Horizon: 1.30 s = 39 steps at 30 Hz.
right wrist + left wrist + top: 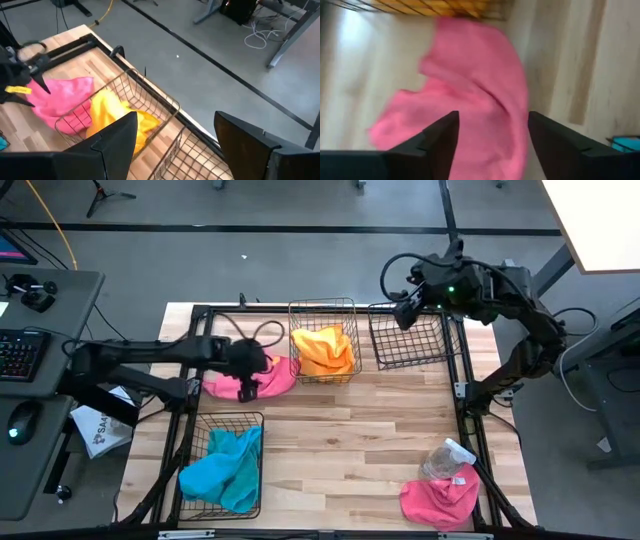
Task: Sort microfiber towel by color & place in baskets
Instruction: Put the top pink towel into the top black wire basket
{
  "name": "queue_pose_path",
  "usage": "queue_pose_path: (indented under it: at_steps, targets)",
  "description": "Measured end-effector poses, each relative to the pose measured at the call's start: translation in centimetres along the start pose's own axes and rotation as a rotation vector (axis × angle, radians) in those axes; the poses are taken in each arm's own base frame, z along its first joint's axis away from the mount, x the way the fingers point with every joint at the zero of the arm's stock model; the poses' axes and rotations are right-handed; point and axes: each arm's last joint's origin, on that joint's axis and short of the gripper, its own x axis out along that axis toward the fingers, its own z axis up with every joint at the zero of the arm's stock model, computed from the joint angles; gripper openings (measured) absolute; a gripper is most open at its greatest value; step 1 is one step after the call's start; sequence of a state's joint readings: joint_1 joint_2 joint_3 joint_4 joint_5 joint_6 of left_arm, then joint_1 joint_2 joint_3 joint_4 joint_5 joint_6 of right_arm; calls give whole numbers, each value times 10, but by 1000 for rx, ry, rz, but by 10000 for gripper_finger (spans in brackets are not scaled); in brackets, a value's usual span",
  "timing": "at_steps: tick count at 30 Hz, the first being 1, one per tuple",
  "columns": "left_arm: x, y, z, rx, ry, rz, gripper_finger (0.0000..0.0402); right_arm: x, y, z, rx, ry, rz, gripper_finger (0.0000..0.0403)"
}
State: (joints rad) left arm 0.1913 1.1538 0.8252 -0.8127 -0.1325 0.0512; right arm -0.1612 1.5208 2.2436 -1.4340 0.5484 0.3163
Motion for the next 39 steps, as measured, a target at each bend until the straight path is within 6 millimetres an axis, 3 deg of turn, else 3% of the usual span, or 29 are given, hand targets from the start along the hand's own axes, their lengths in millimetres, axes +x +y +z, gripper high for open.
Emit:
queue_pose_path:
  at_steps: [4, 10, 16, 18, 20, 23, 25, 30, 32, 35, 39]
  targets:
    - [29, -2, 4, -5, 119, -97, 245, 0, 0, 0, -2, 1, -1, 259]
    - [76, -2, 4, -41, 302, -102, 246, 0, -1, -2, -15, 20, -7, 259]
    - [108, -4, 1, -30, 417, -109, 245, 0, -1, -3, -20, 28, -10, 259]
    - [113, -5, 0, -11, 438, -113, 233, -1, -2, -4, -24, 34, -12, 259]
    - [114, -5, -2, 12, 462, -96, 192, -1, -2, -4, -24, 36, -12, 259]
    - [103, -1, -7, 46, 489, -56, 69, -1, -2, -4, -26, 36, -13, 259]
    - [86, 6, -14, 40, 521, -34, 21, 0, -2, -4, -27, 36, -13, 259]
    - [29, 27, -22, -54, 413, 87, 5, 0, -2, -4, -33, 35, -17, 259]
    - [-1, 35, -15, -121, 259, 126, 5, -1, -2, -4, -43, 34, -17, 259]
    - [-45, 46, 4, -212, 4, 195, 3, -1, -3, -4, -51, 26, -39, 259]
    - [-97, 58, 52, -255, -321, 299, 1, -1, -6, -3, -47, 16, -77, 259]
